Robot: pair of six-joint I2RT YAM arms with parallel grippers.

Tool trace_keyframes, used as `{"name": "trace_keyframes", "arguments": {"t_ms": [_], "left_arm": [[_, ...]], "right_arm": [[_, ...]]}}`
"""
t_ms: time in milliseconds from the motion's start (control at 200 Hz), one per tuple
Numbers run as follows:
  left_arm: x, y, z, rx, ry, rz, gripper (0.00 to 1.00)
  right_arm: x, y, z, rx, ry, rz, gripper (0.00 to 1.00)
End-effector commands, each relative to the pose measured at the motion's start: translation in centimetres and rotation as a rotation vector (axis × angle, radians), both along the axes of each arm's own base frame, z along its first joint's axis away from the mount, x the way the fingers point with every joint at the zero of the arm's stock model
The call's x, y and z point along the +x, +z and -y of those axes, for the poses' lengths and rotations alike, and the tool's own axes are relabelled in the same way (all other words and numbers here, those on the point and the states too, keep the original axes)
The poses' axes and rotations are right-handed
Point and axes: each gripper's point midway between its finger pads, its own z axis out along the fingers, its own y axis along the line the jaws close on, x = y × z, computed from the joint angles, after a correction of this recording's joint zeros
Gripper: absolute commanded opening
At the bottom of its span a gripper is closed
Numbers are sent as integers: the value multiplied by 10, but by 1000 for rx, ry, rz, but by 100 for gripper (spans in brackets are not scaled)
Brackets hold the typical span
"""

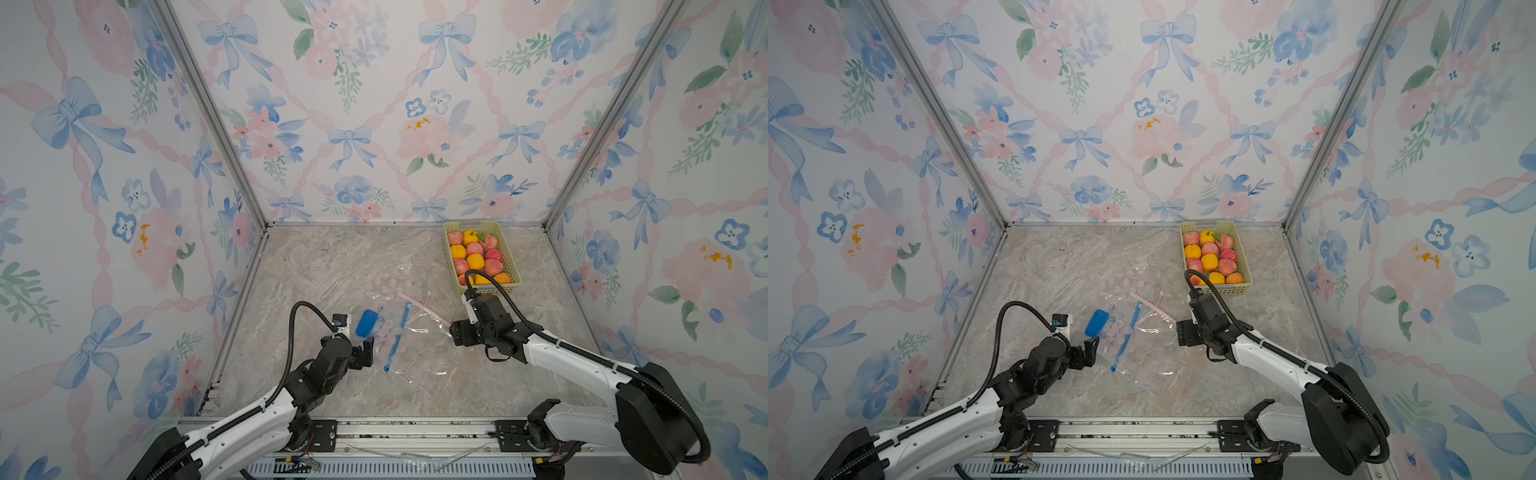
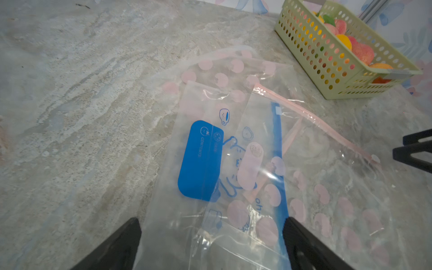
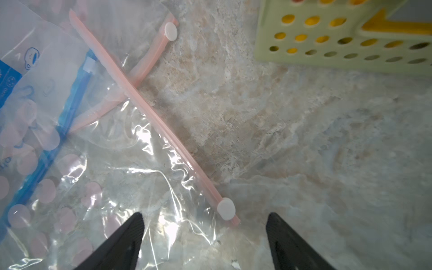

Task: Place the peach in a zip-top bag and seal the zipper
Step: Adjust the zipper food storage bag at the center of the board.

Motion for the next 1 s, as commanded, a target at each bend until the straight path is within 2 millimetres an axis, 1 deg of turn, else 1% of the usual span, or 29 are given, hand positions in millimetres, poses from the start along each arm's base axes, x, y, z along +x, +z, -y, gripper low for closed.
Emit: {"name": "trace_keyframes", "arguments": {"t_ms": [0,100,190,275,380,610,720,840,995], "left_arm": [[3,11,19,20,-29,18,91],[-1,2,31,77,-58,-8,88],[-2,-6,39,98,-70,-34,81],[-4,-12,42,94,-70,-62,80],[-5,-19,42,73,-63,-74,77],[0,-24,45,99,-56,-76,76],[2,-32,47,127,-55,-92,75],[4,-42,47,149,-42,-116,72],[4,-52,47,168,-33,-141,68]], "right_arm": [[15,11,-15,29,28,19,83],[25,4,-17,36,27,-7,81],[32,-3,-20,46,31,-28,79],[34,-9,-22,54,37,-51,77],[36,-18,-24,52,41,-77,76],[29,-33,-24,62,39,-145,72],[26,-38,-24,75,38,-163,71],[22,-37,-29,111,46,-187,66],[11,-32,-38,185,65,-221,60]]}}
